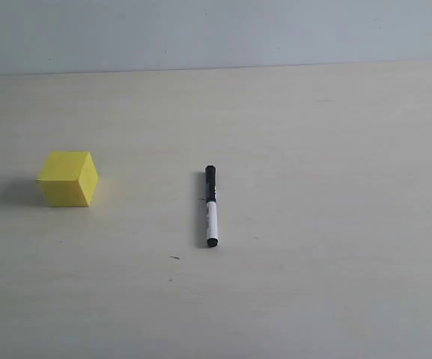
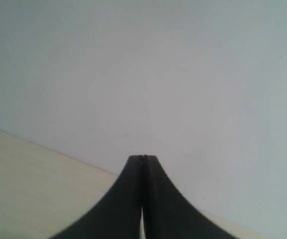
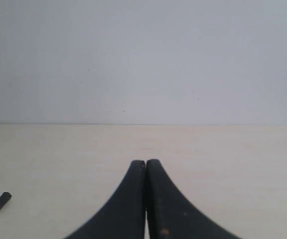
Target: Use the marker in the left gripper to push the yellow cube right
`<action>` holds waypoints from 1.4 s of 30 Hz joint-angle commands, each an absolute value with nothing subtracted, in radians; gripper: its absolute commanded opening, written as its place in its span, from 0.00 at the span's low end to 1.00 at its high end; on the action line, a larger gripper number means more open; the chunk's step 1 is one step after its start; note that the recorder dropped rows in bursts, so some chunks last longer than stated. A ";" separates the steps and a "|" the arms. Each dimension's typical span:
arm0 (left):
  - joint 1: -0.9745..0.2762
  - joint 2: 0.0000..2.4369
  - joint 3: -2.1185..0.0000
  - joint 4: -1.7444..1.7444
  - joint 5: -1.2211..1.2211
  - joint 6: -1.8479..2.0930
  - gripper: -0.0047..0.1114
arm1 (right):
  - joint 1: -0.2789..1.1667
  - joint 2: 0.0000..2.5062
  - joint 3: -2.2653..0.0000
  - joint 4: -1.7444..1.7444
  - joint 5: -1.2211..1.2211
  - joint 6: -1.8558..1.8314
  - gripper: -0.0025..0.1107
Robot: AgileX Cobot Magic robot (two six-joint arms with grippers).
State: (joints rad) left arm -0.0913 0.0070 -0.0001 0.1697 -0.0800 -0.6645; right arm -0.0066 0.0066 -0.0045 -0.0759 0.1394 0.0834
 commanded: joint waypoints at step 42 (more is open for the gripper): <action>-0.164 1.442 -1.142 0.865 0.666 -0.376 0.04 | -0.006 0.000 0.000 -0.078 0.134 0.083 0.02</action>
State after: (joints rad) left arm -0.1241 1.3554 -1.0633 1.2346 0.4932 -0.6220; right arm -0.0066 0.0066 -0.0045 -0.0759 0.1394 0.0834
